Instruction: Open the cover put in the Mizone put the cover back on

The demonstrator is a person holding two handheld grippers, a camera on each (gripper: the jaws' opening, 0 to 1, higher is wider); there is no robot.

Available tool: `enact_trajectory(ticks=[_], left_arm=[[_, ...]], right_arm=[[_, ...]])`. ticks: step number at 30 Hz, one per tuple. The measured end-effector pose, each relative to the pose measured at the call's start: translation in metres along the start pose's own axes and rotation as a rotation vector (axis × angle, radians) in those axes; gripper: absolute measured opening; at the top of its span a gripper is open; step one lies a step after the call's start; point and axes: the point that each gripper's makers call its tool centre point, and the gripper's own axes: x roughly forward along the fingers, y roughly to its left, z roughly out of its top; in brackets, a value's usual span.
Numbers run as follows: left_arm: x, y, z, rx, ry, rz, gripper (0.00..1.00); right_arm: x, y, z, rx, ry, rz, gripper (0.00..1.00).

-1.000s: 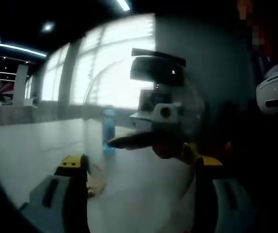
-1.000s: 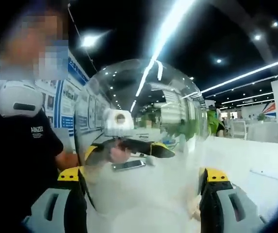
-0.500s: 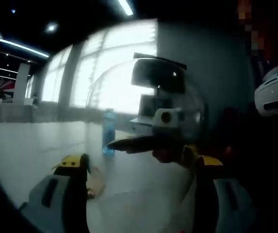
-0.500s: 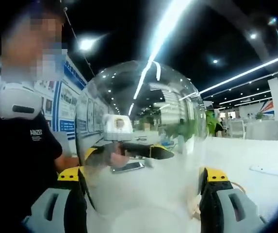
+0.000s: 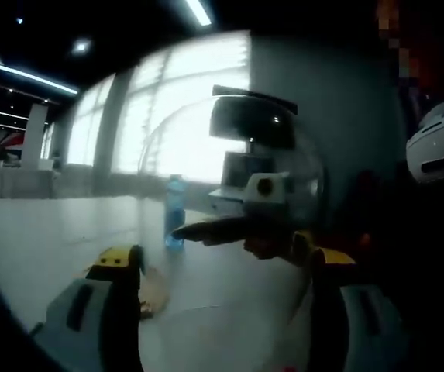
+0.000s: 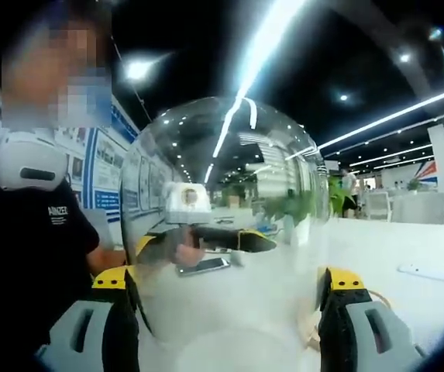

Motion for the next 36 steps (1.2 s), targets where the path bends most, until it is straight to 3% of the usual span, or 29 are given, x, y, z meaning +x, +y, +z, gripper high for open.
enact_trajectory(ticks=[7,13,20,21,22,23,24,25,36], left_arm=[[-0.006,-0.001,0.001,0.031,-0.008,0.015,0.72],[-0.017,-0.001,0.000,0.065,0.014,0.042,0.67],[-0.027,-0.001,0.004,0.079,0.001,0.067,0.63],[-0.029,0.000,0.005,0.084,-0.001,0.071,0.62],[-0.031,-0.001,0.005,0.094,-0.005,0.071,0.60],[-0.032,-0.002,0.005,0.095,-0.003,0.071,0.58],[-0.033,-0.002,0.005,0.099,-0.001,0.071,0.56],[-0.034,-0.003,0.005,0.113,-0.003,0.077,0.55],[-0.060,0.009,0.016,0.105,-0.035,0.155,0.42]], right_arm=[[-0.002,-0.001,0.000,-0.005,0.001,-0.016,0.89],[-0.021,-0.001,0.005,-0.036,-0.015,-0.063,0.89],[-0.033,-0.001,0.007,-0.038,-0.031,-0.117,0.89],[-0.034,0.001,0.007,-0.047,-0.030,-0.116,0.88],[-0.036,0.001,0.006,-0.070,-0.024,-0.113,0.73],[-0.035,0.009,0.008,-0.095,-0.033,-0.069,0.69],[-0.038,0.008,0.009,-0.124,-0.037,-0.091,0.66],[-0.039,0.004,0.010,-0.132,-0.034,-0.127,0.66],[-0.060,0.008,0.019,-0.169,-0.059,-0.164,0.54]])
